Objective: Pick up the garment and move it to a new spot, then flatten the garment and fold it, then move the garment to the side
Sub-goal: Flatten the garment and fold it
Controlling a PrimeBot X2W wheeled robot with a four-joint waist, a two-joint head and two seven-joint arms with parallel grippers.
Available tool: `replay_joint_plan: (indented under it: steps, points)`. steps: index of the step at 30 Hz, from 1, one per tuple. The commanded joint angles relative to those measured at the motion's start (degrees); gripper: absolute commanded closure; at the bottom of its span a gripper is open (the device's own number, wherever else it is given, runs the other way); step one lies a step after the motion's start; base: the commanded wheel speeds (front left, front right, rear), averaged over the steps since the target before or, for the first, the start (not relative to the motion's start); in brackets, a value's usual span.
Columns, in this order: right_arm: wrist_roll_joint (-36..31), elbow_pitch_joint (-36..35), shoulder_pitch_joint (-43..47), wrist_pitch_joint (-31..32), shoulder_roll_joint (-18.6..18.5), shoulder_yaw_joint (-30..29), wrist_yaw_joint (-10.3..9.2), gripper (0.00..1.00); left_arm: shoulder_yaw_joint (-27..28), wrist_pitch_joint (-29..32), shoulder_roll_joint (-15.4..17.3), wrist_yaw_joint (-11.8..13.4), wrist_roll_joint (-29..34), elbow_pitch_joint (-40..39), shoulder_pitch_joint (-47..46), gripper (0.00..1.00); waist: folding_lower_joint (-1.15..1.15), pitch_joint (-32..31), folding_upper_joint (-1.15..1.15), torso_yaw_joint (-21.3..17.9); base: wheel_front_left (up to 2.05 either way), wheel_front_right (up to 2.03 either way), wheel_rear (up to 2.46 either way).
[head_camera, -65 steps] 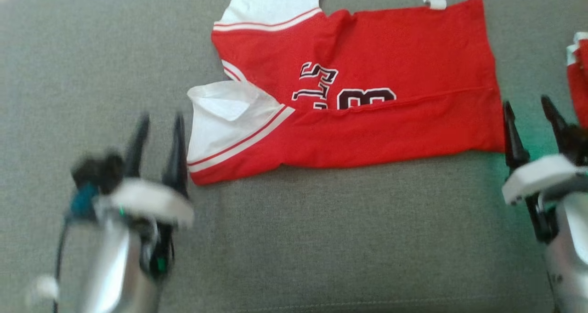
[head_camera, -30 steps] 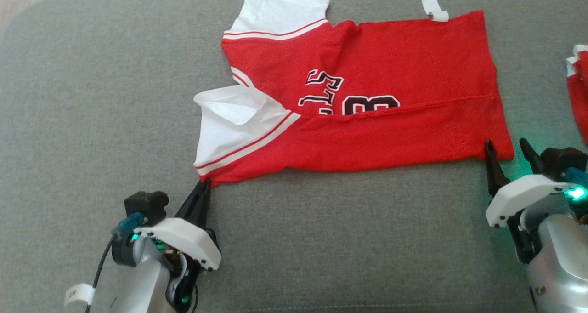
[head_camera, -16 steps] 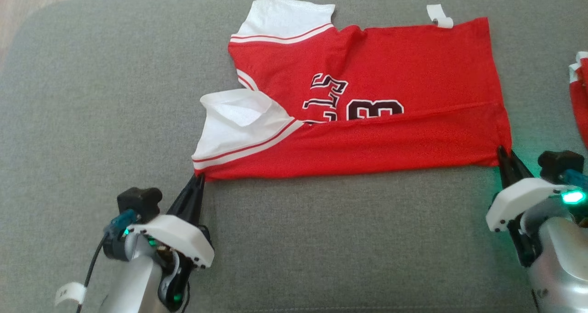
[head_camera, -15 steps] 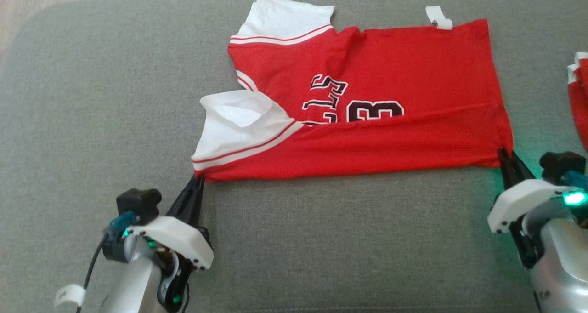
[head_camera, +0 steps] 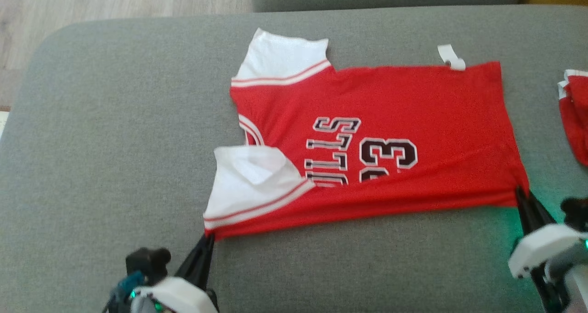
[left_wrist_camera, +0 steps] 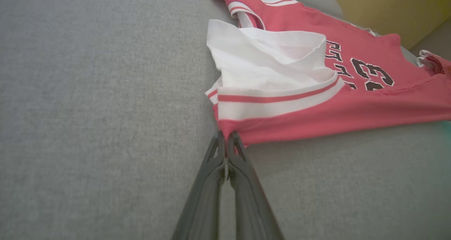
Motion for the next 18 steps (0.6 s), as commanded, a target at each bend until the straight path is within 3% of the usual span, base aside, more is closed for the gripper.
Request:
replay_joint_plan:
  steps: [1, 10, 18]
  points:
    - [0.55, -1.63, 0.77, -0.67, -2.19, 0.47, 0.37, 1.0, 2.05, -0.07, 1.27, 0.6, -0.24, -2.12, -0.38, 1.0, 0.0, -0.34, 0.0, 0.11, 0.0, 0.0, 0.0]
    - [2.95, -9.34, 10.47, 1.23, -5.07, -2.66, 0.37, 1.0, 0.62, 3.71, 2.53, 2.48, -0.22, -12.15, 6.95, 1.0, 0.0, -0.99, 0.0, 0.98, 0.0, 0.0, 0.0]
    - [1.46, -14.09, 14.29, 5.44, -4.17, -4.86, 0.37, 0.99, -2.05, 4.28, 3.01, 1.73, 1.91, -9.55, 4.83, 1.0, 0.0, -0.36, 0.0, 1.19, 0.0, 0.0, 0.0]
